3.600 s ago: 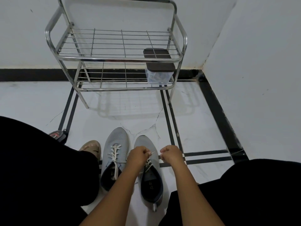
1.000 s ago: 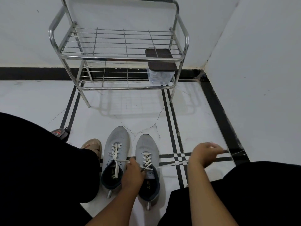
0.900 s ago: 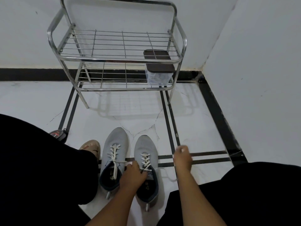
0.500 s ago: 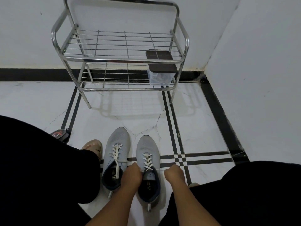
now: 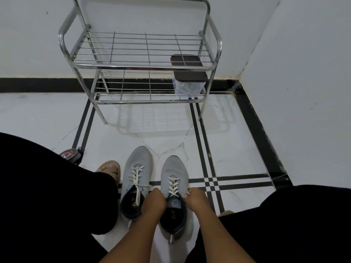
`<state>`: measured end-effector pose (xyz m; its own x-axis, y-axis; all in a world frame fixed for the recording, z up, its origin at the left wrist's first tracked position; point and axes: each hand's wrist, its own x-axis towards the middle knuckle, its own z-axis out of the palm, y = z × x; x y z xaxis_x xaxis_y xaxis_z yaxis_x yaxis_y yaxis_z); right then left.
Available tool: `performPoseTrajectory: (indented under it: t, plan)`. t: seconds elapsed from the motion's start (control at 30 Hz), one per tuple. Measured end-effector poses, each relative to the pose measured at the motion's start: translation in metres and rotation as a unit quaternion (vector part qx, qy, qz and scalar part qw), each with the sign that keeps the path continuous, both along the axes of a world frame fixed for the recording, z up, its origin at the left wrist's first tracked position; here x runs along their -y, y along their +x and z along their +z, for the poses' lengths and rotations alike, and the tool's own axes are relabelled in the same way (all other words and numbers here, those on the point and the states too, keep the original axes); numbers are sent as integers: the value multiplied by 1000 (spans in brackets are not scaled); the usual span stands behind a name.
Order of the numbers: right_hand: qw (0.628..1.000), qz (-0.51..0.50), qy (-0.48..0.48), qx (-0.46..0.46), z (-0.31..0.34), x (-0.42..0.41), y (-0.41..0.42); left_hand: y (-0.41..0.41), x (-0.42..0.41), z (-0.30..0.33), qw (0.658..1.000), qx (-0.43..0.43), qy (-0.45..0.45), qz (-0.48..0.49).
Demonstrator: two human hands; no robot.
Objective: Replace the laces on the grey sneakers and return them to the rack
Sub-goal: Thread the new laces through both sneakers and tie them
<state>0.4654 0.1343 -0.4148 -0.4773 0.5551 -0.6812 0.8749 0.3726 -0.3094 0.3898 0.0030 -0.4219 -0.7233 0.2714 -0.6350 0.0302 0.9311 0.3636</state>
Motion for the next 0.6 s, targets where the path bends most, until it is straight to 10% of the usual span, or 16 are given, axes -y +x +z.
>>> performPoseTrajectory:
  t: [0.6]
  plan:
    - [998,-9,-54,-42,10,3,2,0,4,1,997,-19,35,-64]
